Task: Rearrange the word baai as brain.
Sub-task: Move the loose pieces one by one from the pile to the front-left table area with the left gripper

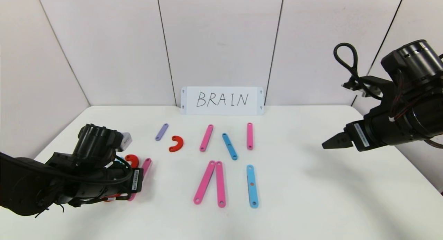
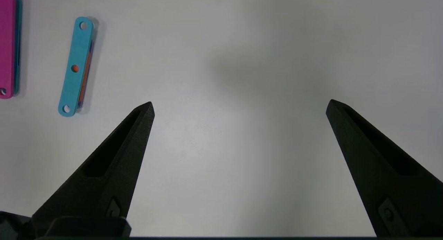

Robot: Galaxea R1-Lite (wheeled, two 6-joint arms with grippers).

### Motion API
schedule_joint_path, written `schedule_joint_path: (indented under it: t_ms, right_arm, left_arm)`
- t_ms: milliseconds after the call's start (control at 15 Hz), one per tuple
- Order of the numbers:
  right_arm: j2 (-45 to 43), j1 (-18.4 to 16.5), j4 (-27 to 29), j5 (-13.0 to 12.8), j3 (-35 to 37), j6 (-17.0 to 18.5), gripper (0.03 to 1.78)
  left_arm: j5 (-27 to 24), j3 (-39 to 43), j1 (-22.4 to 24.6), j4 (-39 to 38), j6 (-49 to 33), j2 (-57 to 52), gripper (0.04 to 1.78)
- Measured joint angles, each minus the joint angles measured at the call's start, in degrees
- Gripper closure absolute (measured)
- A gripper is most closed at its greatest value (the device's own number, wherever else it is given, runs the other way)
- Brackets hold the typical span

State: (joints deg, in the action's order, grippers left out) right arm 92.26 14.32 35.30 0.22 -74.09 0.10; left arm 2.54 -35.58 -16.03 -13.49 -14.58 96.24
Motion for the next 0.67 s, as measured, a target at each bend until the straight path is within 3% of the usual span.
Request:
schedule_joint_path:
  t_ms: [400, 667]
  right_arm:
    - [0.05, -0.02, 0.0, 0.05, 0.04, 0.0, 0.07]
    - [-0.11, -0.02, 0.02, 0.0, 0.17, 0.0, 0.07]
  left_arm:
    - [0.29, 0.33, -0.8, -0.23, -0.18, 1.71, 1.55]
    - [0.1, 1.19, -0.91, -6.34, 0.04, 4.22, 1.55]
